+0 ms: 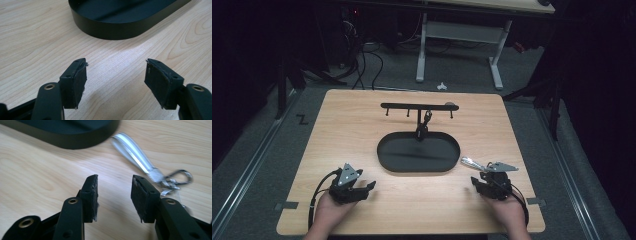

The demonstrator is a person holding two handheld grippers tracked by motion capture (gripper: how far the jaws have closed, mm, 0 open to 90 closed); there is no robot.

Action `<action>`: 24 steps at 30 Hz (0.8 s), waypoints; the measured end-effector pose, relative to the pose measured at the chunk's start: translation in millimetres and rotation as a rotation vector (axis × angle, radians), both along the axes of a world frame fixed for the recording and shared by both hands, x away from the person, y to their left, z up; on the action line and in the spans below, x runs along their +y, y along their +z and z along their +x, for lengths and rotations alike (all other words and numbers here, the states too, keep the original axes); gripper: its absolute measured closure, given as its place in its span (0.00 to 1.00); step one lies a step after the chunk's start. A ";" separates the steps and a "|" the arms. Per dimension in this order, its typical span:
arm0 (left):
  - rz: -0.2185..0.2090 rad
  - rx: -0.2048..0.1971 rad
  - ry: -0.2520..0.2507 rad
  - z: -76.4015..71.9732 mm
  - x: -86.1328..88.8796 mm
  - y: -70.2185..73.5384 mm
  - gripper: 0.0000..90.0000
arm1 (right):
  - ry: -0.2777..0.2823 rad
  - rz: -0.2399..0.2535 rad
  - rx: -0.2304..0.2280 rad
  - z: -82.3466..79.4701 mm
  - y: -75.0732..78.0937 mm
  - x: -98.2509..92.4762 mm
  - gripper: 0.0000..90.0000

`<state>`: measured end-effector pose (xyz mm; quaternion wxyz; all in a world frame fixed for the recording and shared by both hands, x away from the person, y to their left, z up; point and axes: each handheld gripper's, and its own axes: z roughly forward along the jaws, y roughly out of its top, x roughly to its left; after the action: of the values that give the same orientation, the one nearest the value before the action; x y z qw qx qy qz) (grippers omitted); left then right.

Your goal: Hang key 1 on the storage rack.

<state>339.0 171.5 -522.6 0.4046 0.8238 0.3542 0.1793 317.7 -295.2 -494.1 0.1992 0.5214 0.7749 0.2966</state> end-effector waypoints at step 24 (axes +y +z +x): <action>0.011 0.005 -0.003 -0.4 2.4 -1.5 0.38 | -0.133 -0.011 0.120 66.8 -14.9 -15.2 0.85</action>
<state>338.6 174.0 -524.0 0.3993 0.8270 0.3532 0.1785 384.5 -310.4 -508.9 0.1744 0.5873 0.7509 0.2466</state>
